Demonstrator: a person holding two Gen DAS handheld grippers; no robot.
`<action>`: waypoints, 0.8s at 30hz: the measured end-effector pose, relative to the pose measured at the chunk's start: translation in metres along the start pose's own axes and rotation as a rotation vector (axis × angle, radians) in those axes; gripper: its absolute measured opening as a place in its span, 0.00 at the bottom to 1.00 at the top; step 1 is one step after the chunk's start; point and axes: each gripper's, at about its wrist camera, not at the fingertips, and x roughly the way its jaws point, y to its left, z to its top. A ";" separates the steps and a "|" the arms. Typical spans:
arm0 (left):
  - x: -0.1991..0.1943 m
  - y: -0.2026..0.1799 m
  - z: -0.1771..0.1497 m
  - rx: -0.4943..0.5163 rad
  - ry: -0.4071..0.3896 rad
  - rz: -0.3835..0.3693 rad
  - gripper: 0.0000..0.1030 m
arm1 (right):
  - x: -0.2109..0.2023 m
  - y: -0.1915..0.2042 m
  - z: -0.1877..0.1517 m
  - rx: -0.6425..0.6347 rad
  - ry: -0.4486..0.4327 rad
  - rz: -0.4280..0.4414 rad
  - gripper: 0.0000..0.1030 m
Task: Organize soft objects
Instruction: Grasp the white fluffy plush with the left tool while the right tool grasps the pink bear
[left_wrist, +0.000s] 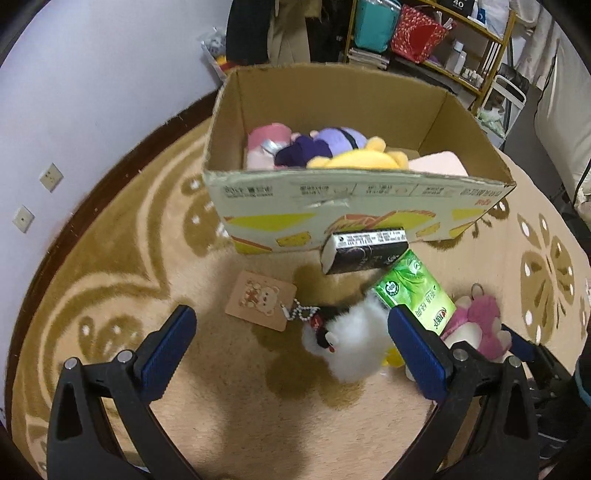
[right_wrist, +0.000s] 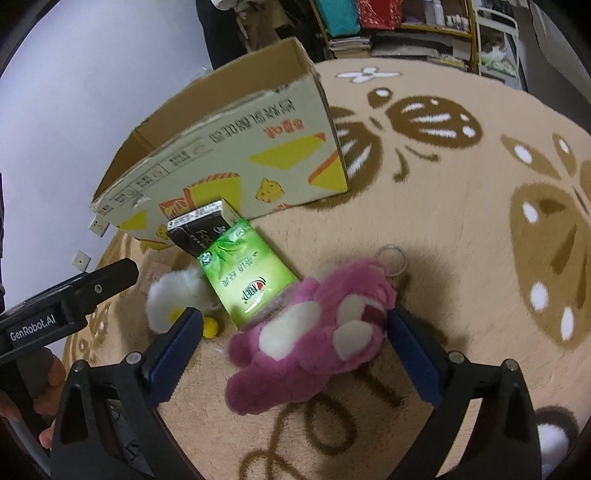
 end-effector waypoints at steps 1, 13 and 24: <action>0.002 0.000 0.000 -0.002 0.007 -0.003 0.99 | 0.002 -0.001 -0.001 0.004 0.009 -0.003 1.00; 0.020 -0.006 0.000 0.011 0.070 -0.025 0.99 | 0.023 0.000 -0.004 -0.006 0.063 -0.043 1.00; 0.040 -0.010 -0.003 0.020 0.131 -0.012 0.99 | 0.034 0.008 -0.003 -0.031 0.078 -0.077 1.00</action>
